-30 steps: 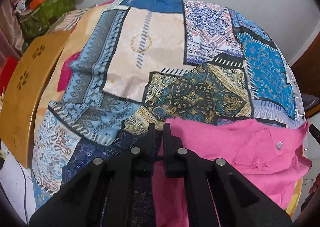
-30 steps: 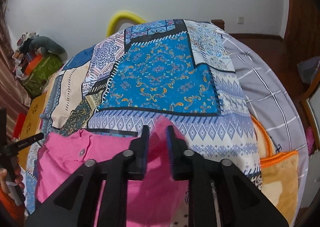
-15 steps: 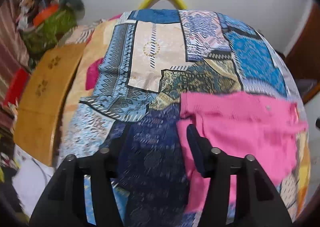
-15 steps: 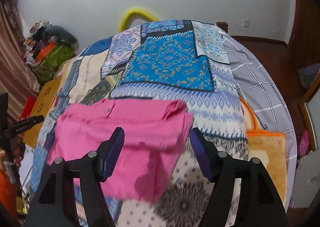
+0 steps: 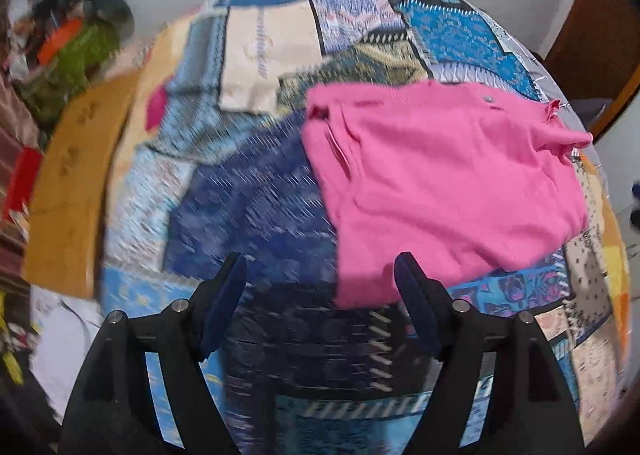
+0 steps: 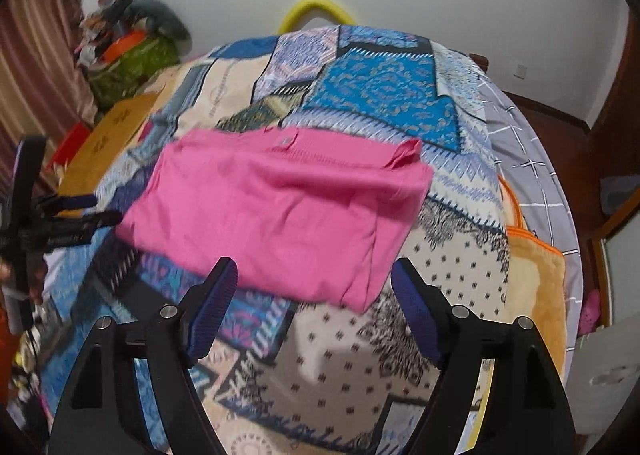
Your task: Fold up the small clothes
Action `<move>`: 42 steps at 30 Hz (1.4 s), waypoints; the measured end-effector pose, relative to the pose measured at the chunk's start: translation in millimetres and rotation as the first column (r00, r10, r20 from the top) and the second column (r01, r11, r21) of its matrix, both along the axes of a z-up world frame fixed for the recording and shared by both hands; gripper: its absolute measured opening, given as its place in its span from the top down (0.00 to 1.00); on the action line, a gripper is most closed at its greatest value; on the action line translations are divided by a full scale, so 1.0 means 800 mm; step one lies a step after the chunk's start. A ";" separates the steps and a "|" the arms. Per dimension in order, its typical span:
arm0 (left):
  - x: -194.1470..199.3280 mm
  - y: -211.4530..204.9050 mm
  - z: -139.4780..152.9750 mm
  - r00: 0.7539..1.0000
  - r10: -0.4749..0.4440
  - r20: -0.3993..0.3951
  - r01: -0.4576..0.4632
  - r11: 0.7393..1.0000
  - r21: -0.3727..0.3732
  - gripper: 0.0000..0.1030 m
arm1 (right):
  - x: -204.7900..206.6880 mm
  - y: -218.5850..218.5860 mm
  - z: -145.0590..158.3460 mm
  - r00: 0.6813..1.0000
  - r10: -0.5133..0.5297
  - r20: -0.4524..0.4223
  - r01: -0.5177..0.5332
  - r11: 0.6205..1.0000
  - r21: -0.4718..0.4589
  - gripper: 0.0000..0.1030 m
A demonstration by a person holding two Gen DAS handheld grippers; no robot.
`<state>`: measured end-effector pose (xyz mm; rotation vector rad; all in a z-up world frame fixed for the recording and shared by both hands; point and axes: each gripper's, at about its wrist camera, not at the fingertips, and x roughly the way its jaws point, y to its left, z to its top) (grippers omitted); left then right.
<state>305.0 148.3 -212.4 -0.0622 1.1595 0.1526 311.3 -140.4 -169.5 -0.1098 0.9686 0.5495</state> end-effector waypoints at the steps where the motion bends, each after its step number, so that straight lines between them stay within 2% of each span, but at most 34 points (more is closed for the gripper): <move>1: 0.002 0.000 -0.006 1.000 0.010 -0.008 -0.011 1.000 -0.024 0.27 | -0.005 0.002 -0.004 1.000 0.009 -0.002 -0.009 1.000 -0.008 0.26; 3: 0.008 0.000 -0.017 0.999 0.032 -0.029 -0.034 0.997 -0.069 0.31 | -0.013 0.005 -0.010 1.000 0.025 -0.007 -0.025 1.000 -0.017 0.26; 5: 0.013 0.000 -0.026 0.998 0.054 -0.042 -0.059 0.992 -0.109 0.47 | -0.020 0.007 -0.017 0.999 0.035 -0.013 -0.035 0.999 -0.025 0.26; 7: 0.019 0.000 -0.037 0.996 0.066 -0.066 -0.075 0.984 -0.161 0.58 | -0.026 0.009 -0.023 0.999 0.043 -0.015 -0.043 0.998 -0.036 0.26; 9: 0.020 -0.003 -0.039 0.997 0.064 -0.054 -0.071 0.987 -0.147 0.64 | -0.029 0.011 -0.028 0.999 0.050 -0.014 -0.050 0.997 -0.050 0.26; 11: 0.020 -0.009 -0.038 0.998 0.040 -0.042 -0.046 0.988 -0.145 0.85 | -0.030 0.010 -0.032 0.998 0.053 -0.019 -0.054 0.997 -0.051 0.26; 12: 0.019 -0.009 -0.038 0.999 0.030 -0.045 -0.036 0.987 -0.154 0.91 | -0.031 0.010 -0.033 0.998 0.051 -0.023 -0.052 0.998 -0.047 0.26; 19: -0.004 -0.032 -0.033 0.999 -0.031 -0.041 0.027 0.996 -0.083 0.93 | -0.034 0.002 -0.036 0.998 0.023 -0.059 -0.022 1.000 0.010 0.26; 26: -0.045 -0.069 -0.010 0.996 -0.086 -0.003 0.085 0.994 -0.072 0.93 | -0.047 -0.009 -0.033 0.998 0.013 -0.060 -0.011 0.999 0.031 0.26; 34: -0.074 -0.140 0.001 0.984 -0.179 -0.004 0.177 0.978 -0.111 0.93 | -0.058 -0.026 -0.024 0.999 -0.001 -0.055 0.004 0.998 0.060 0.26; 42: -0.075 -0.216 0.002 0.969 -0.246 -0.013 0.243 0.961 -0.130 0.93 | -0.062 -0.051 -0.020 0.999 -0.027 -0.046 0.030 0.996 0.081 0.26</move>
